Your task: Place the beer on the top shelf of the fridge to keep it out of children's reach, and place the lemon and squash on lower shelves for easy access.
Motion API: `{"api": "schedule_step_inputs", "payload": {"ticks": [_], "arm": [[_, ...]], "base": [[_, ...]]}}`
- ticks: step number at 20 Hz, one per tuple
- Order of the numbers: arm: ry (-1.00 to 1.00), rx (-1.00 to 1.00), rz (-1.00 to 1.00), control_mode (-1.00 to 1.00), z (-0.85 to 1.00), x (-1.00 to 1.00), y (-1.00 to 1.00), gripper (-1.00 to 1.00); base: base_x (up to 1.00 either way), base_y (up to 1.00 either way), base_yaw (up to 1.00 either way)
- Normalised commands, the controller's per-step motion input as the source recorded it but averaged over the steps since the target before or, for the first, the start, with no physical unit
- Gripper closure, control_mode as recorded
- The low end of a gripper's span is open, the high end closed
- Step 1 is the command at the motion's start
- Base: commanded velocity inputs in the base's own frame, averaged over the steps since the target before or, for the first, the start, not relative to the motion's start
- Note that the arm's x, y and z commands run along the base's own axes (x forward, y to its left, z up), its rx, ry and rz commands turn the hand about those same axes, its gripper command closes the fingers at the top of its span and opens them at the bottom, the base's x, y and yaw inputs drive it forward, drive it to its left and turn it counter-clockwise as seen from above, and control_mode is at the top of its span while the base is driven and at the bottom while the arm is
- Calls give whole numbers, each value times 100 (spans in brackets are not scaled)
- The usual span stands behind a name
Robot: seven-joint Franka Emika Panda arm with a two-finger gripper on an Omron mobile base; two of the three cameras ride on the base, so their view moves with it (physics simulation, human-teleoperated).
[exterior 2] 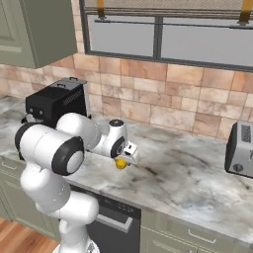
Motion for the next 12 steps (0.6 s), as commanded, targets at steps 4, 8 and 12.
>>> {"api": "schedule_step_inputs", "payload": {"ticks": [4,8,12], "arm": [[-17,0,6,-100,4,-88,0,100],[-23,0,12,-100,55,-95,0,100],[-38,0,15,-100,98,-72,5,100]], "base": [[0,0,0],[0,0,0],[0,0,0]]}}
